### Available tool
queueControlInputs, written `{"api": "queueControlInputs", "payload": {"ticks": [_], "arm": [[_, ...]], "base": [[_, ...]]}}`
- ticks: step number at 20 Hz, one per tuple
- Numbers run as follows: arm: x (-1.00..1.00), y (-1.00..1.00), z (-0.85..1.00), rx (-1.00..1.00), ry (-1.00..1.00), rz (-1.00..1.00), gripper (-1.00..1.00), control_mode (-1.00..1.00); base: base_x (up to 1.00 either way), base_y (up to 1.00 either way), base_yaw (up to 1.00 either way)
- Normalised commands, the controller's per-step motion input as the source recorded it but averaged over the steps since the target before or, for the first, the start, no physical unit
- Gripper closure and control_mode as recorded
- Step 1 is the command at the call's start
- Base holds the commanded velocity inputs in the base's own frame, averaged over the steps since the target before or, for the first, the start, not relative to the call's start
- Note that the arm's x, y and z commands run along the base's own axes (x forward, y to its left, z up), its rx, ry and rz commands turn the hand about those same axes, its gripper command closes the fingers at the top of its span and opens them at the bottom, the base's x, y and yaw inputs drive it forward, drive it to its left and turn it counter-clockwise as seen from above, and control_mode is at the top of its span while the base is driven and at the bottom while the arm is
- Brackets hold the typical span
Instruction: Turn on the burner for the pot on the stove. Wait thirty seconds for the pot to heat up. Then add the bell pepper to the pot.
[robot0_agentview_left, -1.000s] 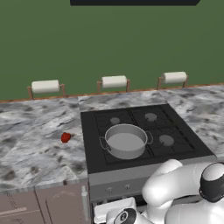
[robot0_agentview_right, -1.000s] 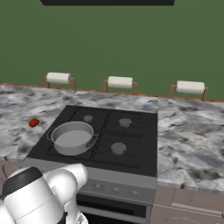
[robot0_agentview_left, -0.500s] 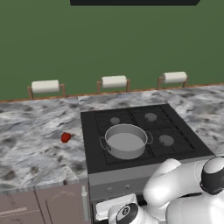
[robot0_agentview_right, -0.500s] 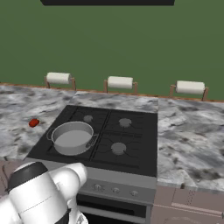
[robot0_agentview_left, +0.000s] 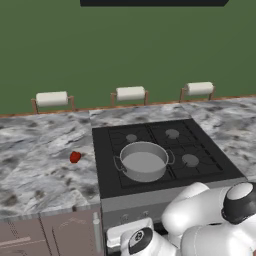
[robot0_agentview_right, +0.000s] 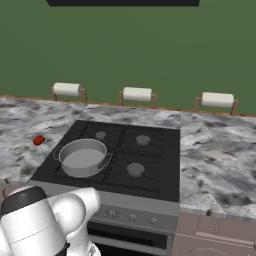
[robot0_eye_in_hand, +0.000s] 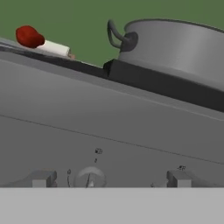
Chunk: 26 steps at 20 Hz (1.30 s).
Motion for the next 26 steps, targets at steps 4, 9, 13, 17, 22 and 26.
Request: {"api": "queueControlInputs", "payload": {"ticks": [4, 9, 13, 17, 22, 26], "arm": [[0.17, -0.15, -0.07, 0.00, 0.00, 0.00, -1.00, -1.00], [0.16, -0.26, -0.15, 0.00, 0.00, 0.00, -1.00, -1.00], [0.04, -0.34, -0.10, 0.03, 0.00, 0.01, -1.00, -1.00], [0.00, 0.00, 0.00, 0.01, 0.00, 0.00, -1.00, -1.00], [0.06, 0.00, 0.00, 0.00, 0.00, 0.00, -1.00, -1.00], [0.08, 0.00, 0.00, 0.00, 0.00, 0.00, -1.00, -1.00]], "base": [[0.00, 0.00, 0.00], [0.00, 0.00, 0.00], [0.00, 0.00, 0.00], [0.00, 0.00, 0.00], [0.00, 0.00, 0.00], [0.00, 0.00, 0.00]]}}
